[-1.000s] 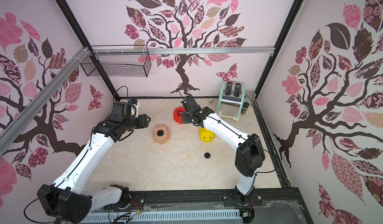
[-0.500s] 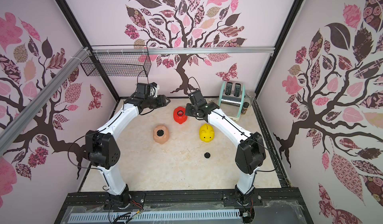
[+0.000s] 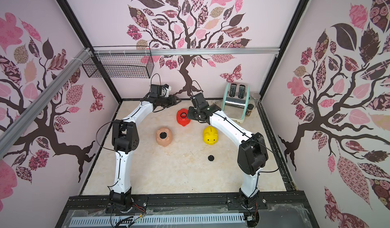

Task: Close piggy banks
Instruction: Move the piggy bank to the center of the board.

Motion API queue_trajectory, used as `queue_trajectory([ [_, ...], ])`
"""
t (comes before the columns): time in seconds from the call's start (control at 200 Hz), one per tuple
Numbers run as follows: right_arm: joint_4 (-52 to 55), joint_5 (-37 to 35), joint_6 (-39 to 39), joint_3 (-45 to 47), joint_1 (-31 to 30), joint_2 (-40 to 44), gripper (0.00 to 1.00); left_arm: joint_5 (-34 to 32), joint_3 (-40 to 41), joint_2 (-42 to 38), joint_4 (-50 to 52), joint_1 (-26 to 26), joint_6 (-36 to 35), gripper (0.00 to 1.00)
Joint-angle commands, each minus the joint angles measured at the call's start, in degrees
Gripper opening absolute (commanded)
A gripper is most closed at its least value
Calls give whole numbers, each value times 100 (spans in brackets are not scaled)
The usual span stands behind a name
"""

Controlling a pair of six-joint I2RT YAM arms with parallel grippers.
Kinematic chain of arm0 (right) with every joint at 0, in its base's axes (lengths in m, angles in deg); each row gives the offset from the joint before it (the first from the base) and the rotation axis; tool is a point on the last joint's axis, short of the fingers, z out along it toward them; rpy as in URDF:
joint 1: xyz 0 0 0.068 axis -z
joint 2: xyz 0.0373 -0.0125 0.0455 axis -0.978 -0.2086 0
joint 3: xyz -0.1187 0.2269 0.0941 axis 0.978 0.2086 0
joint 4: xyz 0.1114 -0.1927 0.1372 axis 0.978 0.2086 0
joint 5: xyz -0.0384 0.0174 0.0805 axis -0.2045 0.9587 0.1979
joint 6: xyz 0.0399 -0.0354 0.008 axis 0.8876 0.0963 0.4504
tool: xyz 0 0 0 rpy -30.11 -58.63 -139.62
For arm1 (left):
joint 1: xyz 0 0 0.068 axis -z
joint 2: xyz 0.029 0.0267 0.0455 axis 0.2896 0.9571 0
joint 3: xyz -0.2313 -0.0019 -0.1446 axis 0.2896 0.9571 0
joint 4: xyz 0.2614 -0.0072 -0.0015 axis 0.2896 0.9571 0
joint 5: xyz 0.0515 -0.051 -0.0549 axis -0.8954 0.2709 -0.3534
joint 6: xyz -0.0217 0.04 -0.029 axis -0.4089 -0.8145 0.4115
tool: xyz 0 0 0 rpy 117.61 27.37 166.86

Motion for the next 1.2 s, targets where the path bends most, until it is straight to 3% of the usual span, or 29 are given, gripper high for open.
queue_trajectory([
  [0.0, 33, 38, 15, 25, 12, -70, 0, 271, -336, 330, -145, -2, 96, 62],
  [0.29, 11, 90, -22, 204, 12, -17, 0, 336, -479, 812, -233, 59, 225, 63],
  [0.585, 1, 137, -23, 323, 12, 36, 0, 401, 43, 731, -377, 217, 194, 62],
  [1.195, -34, 386, 102, 560, 12, 126, 0, 391, 2374, -503, -872, 436, 329, 60],
])
